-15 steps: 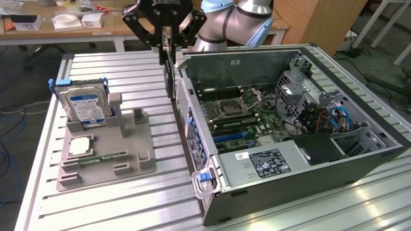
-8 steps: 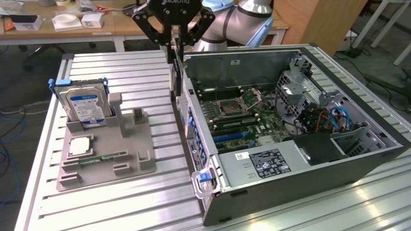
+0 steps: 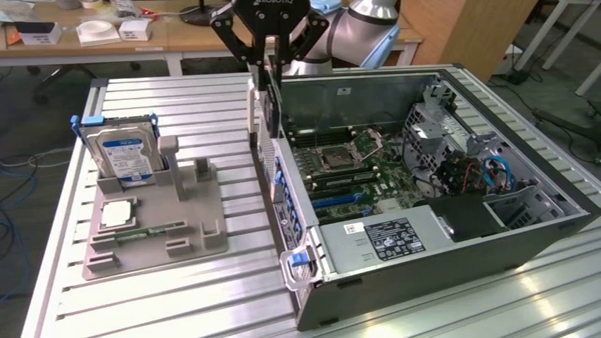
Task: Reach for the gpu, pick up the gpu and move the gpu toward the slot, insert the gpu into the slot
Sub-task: 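Pick up the gpu and move the gpu toward the slot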
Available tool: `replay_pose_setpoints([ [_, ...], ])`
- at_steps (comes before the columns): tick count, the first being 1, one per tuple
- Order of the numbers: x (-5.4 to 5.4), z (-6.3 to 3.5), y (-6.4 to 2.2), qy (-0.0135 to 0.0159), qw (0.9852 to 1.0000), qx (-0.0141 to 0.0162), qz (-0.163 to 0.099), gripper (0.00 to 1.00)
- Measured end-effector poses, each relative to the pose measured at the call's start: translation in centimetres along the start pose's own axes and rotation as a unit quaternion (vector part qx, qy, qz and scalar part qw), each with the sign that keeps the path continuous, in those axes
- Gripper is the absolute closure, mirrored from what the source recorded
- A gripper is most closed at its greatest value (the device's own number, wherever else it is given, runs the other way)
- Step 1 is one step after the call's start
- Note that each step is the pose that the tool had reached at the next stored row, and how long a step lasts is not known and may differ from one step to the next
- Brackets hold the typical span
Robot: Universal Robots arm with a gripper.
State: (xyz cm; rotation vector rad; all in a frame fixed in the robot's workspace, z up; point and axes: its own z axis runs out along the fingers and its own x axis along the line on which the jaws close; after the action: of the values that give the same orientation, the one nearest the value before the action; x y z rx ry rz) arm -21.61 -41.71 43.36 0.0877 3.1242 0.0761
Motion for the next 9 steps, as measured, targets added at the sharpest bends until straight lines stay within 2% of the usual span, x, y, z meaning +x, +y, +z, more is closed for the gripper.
replay_pose_setpoints([
  [9, -1.9, -0.13, 0.11, 0.0, 1.0, -0.0003, 0.001, 0.74],
])
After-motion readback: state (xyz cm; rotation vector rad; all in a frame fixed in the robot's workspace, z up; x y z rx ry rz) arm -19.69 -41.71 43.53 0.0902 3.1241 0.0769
